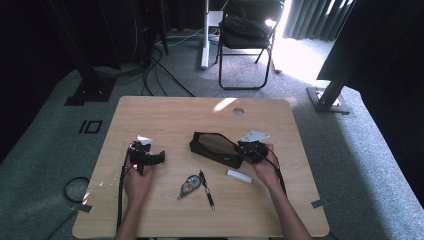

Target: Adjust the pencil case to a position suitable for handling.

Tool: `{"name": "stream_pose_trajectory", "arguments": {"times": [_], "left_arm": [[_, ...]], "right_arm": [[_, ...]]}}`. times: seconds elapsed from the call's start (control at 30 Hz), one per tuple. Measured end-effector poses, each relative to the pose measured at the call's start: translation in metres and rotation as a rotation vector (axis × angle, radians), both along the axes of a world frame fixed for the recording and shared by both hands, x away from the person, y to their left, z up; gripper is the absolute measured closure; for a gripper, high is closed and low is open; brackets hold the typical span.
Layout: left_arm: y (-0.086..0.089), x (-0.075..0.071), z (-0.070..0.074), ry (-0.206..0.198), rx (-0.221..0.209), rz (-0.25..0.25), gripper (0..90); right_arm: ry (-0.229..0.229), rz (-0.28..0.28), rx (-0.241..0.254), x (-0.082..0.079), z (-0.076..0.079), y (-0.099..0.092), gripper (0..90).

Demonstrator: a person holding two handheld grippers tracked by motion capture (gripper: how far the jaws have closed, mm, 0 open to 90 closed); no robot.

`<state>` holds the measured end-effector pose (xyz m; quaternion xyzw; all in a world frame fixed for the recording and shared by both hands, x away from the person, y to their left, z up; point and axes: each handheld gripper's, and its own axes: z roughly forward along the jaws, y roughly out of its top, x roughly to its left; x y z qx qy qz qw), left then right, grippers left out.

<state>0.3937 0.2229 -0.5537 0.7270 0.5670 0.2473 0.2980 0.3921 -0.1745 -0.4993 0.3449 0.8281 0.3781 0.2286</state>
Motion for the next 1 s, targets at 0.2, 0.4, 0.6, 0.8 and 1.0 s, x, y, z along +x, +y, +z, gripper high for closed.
{"name": "stream_pose_trajectory", "arguments": {"times": [0.2,0.4,0.6,0.8,1.0], "left_arm": [[0.0,0.0,0.0,0.0,0.0,0.0,13.4],[0.0,0.0,0.0,0.0,0.0,0.0,13.4],[0.0,0.0,0.0,0.0,0.0,0.0,13.4],[0.0,0.0,0.0,0.0,0.0,0.0,13.4],[0.0,0.0,0.0,0.0,0.0,0.0,13.4]], "right_arm": [[-0.007,0.004,-0.005,-0.006,-0.001,-0.008,72.2],[-0.016,0.011,-0.016,-0.014,-0.001,-0.015,72.4],[-0.026,0.007,-0.034,-0.022,-0.001,-0.024,72.4],[-0.029,-0.005,-0.039,-0.029,-0.002,-0.034,72.5],[-0.03,-0.024,-0.033,-0.035,-0.002,-0.046,72.3]]}}
